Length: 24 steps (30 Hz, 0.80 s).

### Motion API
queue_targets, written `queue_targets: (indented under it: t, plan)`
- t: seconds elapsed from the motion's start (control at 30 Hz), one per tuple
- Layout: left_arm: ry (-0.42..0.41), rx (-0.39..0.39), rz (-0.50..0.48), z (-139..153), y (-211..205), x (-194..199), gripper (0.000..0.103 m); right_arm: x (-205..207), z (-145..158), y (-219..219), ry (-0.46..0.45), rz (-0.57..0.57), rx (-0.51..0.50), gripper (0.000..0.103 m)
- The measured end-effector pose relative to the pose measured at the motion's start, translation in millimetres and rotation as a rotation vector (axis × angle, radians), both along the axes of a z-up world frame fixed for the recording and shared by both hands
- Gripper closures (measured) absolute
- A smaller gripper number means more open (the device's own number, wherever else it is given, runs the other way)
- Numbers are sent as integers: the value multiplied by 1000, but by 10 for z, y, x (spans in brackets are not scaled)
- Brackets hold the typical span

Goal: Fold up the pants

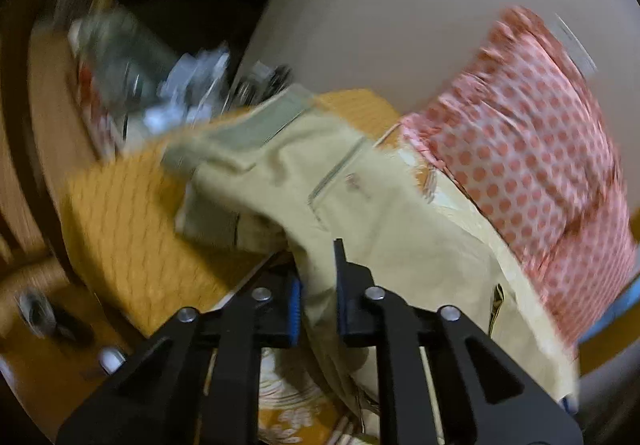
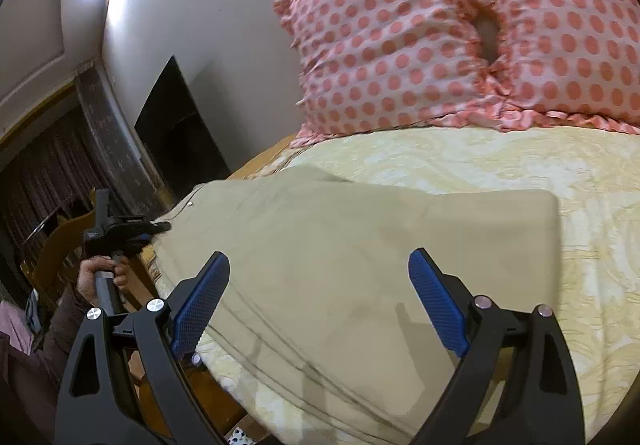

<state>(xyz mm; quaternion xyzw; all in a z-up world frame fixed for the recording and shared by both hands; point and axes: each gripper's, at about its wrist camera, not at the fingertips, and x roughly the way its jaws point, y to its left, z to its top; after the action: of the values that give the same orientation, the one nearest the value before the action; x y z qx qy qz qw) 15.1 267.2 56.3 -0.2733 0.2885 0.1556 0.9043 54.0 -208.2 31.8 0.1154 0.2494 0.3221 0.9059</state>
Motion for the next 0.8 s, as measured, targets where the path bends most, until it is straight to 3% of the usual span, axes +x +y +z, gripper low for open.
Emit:
queue_targets:
  t: [0.1, 0.2, 0.27, 0.37, 0.47, 0.6, 0.67, 0.7, 0.77, 0.8]
  plan:
    - [-62, 220, -120, 534, -518, 169, 93, -3, 22, -242, -17, -52, 34, 10]
    - [-157, 414, -351, 992, -1410, 352, 95, -26, 76, -551, -38, -137, 82, 10]
    - [-210, 486, -531, 1106, -2023, 376, 95, -68, 115, -791, -42, -204, 115, 10]
    - [-240, 570, -862, 937, -3011, 222, 95, -135, 141, -1088, -33, -268, 171, 8]
    - [-152, 642, -1104, 402, -3662, 30, 95, -136, 111, -1342, 14, -287, 257, 5]
    - [-33, 697, -1244, -98, -3892, -169, 90, 47, -38, -1416, 153, -235, 327, 5]
    - [-43, 688, -1236, -71, -3773, -251, 82, 170, -94, -1356, 213, -212, 313, 5]
    - [-62, 644, -1226, 24, -3641, -254, 78, 238, -122, -1310, 241, -207, 291, 5]
    - [-119, 537, -1128, 257, -3351, -178, 54, 340, -161, -1228, 282, -211, 242, 11]
    - [-140, 496, -1066, 350, -3170, -127, 36, 436, -204, -1179, 319, -217, 201, 13]
